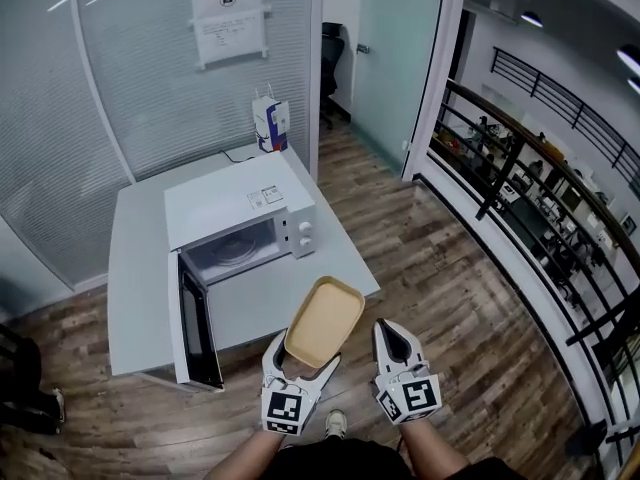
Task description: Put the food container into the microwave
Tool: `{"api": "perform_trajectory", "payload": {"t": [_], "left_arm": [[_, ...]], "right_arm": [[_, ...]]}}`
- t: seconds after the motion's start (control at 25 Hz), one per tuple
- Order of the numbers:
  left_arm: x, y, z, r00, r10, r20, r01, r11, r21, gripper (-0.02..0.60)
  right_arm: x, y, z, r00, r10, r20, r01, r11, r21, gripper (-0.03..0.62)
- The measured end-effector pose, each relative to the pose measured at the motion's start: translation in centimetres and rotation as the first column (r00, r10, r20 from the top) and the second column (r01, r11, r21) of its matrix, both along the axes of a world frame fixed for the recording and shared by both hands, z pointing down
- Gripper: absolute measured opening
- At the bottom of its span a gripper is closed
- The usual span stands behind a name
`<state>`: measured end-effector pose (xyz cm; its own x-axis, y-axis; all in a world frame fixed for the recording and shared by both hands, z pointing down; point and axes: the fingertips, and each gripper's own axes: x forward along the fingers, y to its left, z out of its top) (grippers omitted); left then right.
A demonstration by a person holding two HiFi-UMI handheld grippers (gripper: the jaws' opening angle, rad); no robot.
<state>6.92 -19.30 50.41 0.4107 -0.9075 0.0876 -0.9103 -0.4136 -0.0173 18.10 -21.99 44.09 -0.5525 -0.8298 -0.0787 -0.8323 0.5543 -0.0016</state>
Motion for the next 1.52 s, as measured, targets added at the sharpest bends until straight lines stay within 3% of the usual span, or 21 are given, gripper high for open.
{"api": "perform_trajectory", "payload": {"t": [0.32, 0.76, 1.12, 1.36, 1.52], "left_arm": [[-0.4, -2.1, 0.1, 0.995, -0.102, 0.014, 0.102, 0.995, -0.014, 0.471], [-3.5, -4.5, 1.5, 0.973, -0.233, 0.003, 0.232, 0.971, -0.055, 0.471], [-8.1, -7.6, 2.1, 0.96, -0.28, -0.017, 0.278, 0.958, -0.068, 0.471], [-11.7, -10.4, 3.4, 0.955, -0.293, -0.035, 0.288, 0.952, -0.102, 0.472], [-14.0, -12.3, 4.2, 0.95, -0.308, -0.044, 0.301, 0.946, -0.123, 0.472]], "right_arm": [[-0.8, -2.8, 0.5, 0.994, -0.11, -0.008, 0.11, 0.994, -0.014, -0.002], [-3.9, -6.4, 1.2, 0.971, -0.239, -0.009, 0.238, 0.971, -0.03, -0.002], [-8.8, -9.6, 1.1, 0.954, -0.298, -0.03, 0.297, 0.955, -0.022, -0.002], [-12.0, -12.8, 1.6, 0.95, -0.312, 0.007, 0.312, 0.949, -0.039, -0.002], [-13.7, -14.8, 2.4, 0.954, -0.298, -0.016, 0.298, 0.954, -0.033, -0.002]]}}
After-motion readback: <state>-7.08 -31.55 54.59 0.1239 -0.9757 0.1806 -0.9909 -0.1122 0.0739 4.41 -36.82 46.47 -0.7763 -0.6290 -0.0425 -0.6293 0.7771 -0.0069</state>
